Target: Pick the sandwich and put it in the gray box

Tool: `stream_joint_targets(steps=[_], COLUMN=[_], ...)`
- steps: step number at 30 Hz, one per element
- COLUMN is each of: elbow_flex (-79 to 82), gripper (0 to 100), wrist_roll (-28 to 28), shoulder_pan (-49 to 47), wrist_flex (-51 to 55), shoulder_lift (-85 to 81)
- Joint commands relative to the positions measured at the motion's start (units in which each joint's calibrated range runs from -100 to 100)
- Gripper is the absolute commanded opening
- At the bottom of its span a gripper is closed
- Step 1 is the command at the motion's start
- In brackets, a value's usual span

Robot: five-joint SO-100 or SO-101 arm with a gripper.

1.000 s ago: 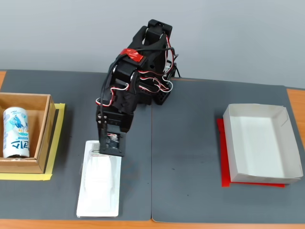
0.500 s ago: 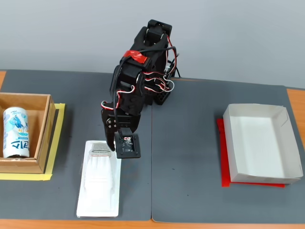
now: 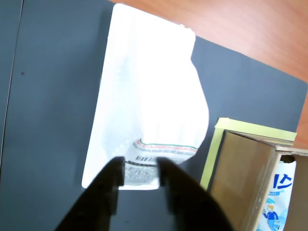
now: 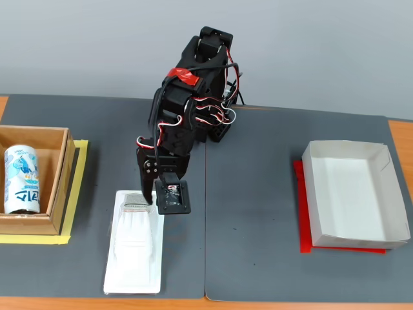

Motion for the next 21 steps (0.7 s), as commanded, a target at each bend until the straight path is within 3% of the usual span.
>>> stream_joint_targets(steps=[1, 6, 21], elbow_flex=[-0.5, -0.9, -0.3], gripper=[24, 40, 41], wrist_roll=[0.3, 0.4, 1.0], shoulder_pan=[1.5, 2.8, 3.6], wrist_flex=[0.2, 0.2, -0.6], shoulder_lift=[-1.4, -1.4, 0.1])
